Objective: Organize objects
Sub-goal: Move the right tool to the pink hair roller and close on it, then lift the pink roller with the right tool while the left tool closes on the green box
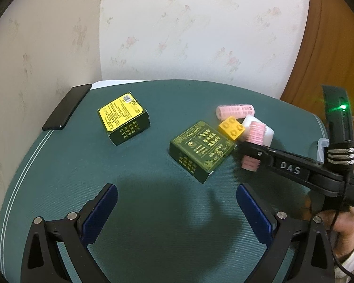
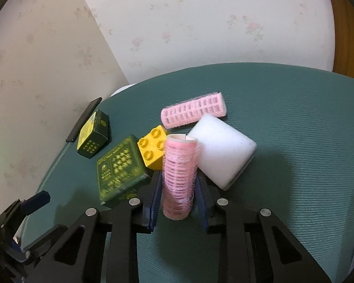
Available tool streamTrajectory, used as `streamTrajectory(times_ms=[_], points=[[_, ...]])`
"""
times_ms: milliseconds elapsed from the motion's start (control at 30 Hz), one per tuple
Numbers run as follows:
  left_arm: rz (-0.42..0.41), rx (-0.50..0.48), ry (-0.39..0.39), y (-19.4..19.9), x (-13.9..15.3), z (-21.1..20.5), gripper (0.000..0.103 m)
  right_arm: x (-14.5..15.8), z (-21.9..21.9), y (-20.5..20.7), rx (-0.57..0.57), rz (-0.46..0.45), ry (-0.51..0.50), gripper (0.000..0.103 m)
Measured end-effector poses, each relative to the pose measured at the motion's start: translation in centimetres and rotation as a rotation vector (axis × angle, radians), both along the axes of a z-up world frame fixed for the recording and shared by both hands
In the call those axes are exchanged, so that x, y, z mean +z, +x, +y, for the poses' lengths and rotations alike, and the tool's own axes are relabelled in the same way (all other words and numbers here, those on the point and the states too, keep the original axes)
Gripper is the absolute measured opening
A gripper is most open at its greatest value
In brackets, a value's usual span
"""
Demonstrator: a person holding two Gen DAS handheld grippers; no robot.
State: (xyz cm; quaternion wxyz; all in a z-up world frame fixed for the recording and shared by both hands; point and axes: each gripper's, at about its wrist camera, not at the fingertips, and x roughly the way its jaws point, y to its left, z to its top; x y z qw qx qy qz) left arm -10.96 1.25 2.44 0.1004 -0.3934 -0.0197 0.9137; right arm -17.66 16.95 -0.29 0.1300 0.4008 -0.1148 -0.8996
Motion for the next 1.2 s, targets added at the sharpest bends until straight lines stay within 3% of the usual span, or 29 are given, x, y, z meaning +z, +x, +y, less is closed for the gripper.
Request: streamTrajectory(times_ms=[300, 800, 1200], points=[[-0.014, 0.0, -0.01, -0.9, -0.6, 0.2, 0.102, 0.5, 1.7, 2.1, -0.003, 0.018, 0.024, 0.028], [-0.057, -0.083, -0.072, -5.1, -2.2, 1.6, 0.102, 0.9, 3.5, 7.9, 0.012, 0.018, 0.016, 0.028], [-0.069, -0.124, -0.11, -7.6, -3.2, 2.9, 0.102, 0.9, 3.7, 8.6, 0.014, 0.015, -0.011, 0.028]])
